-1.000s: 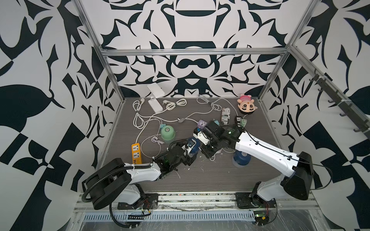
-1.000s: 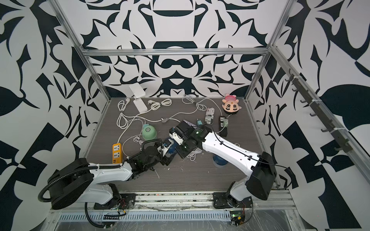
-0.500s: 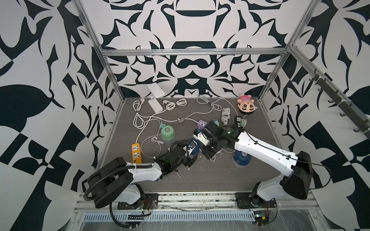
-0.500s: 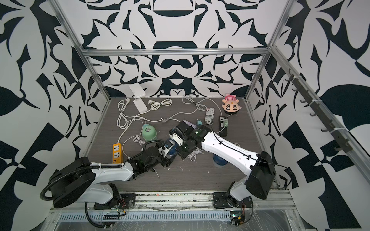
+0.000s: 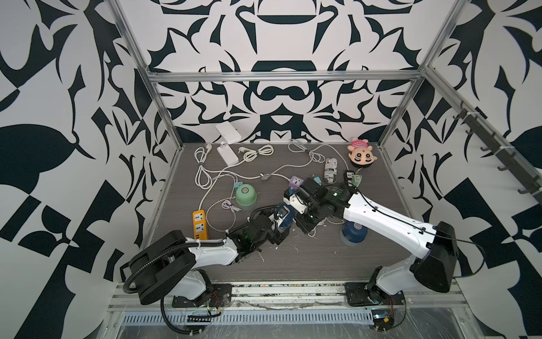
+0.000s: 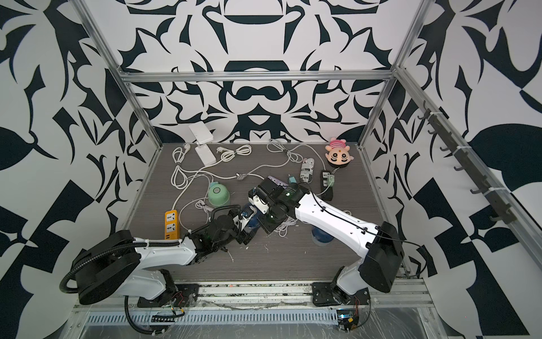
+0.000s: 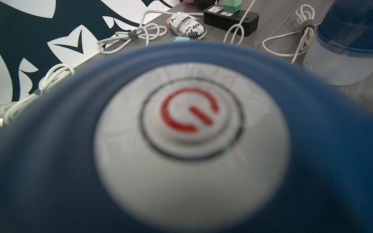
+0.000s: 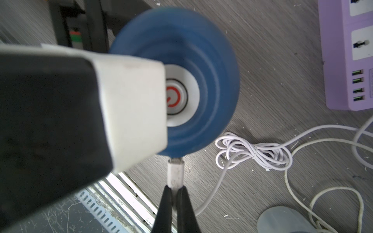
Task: Charge the cordless meat grinders
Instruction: Insert the charging cable into the cordless meat grinder.
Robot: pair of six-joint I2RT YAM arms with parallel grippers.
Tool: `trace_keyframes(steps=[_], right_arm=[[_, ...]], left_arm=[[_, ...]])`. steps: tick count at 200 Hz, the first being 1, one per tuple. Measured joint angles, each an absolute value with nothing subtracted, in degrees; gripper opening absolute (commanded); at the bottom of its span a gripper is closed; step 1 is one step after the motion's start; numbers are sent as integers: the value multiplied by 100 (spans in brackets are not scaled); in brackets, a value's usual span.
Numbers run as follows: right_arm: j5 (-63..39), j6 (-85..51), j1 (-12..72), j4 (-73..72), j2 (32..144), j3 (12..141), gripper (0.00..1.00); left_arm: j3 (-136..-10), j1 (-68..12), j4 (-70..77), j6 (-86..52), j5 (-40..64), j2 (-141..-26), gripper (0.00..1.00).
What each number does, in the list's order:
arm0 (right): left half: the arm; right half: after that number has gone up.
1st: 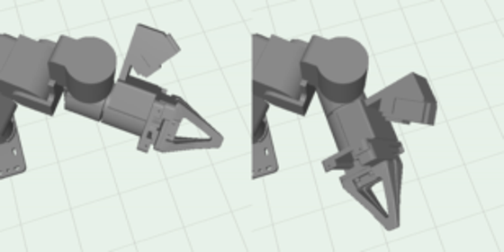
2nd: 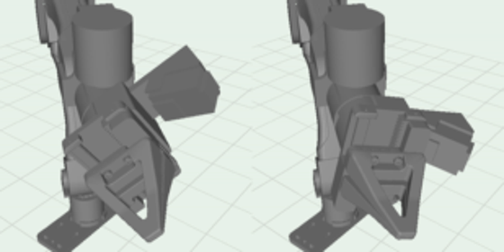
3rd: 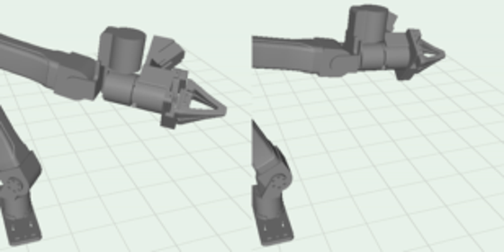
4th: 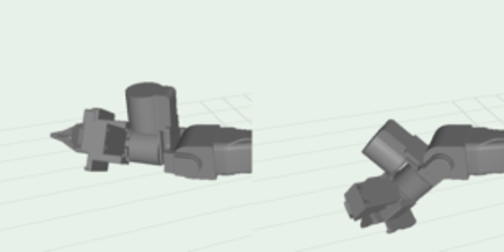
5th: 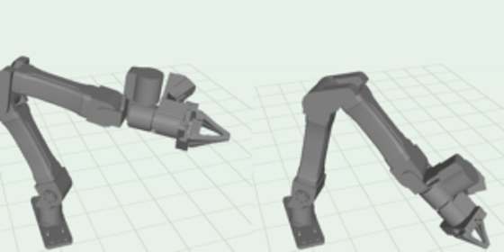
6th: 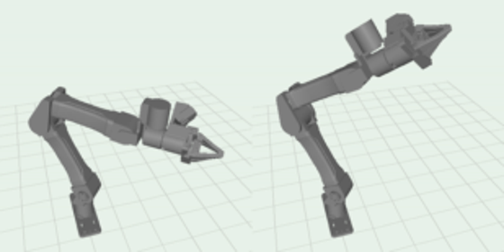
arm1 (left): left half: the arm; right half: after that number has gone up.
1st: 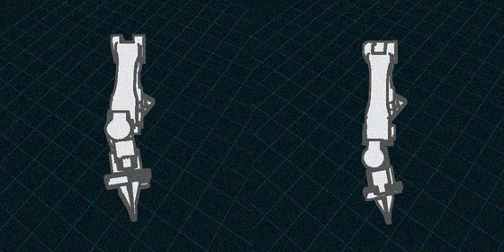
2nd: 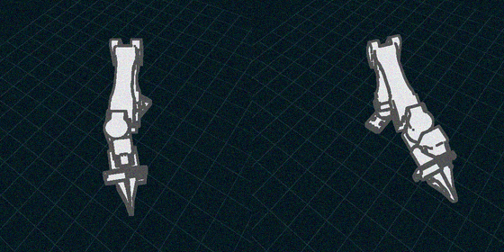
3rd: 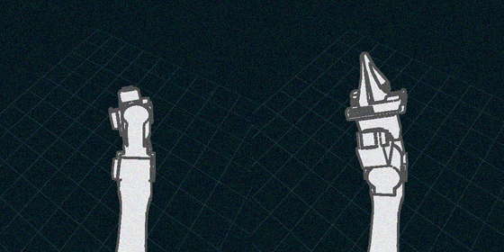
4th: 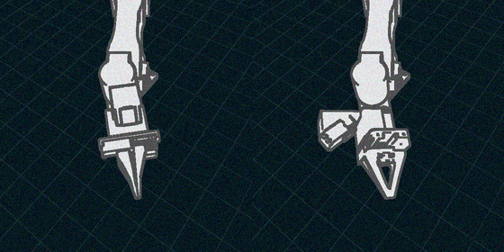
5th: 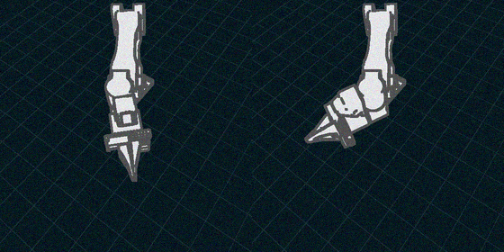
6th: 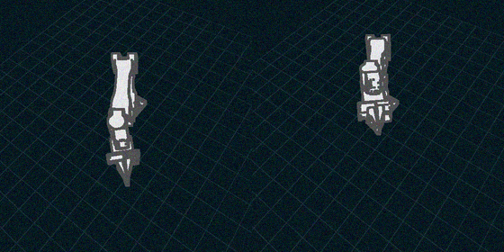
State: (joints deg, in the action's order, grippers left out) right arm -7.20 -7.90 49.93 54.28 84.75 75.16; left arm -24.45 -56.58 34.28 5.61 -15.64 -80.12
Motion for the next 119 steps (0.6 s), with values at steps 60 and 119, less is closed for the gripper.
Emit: trace_keyframes(steps=[60,119], right_arm=[[-744,-685,4958,5664,8484,7537,0],[-869,-537,4908,5789,8519,7638,0]], left_arm=[[-2445,-5920,3317,537,-1796,-7990,45],[-2405,-6082,3098,410,-1959,-7730,41]])
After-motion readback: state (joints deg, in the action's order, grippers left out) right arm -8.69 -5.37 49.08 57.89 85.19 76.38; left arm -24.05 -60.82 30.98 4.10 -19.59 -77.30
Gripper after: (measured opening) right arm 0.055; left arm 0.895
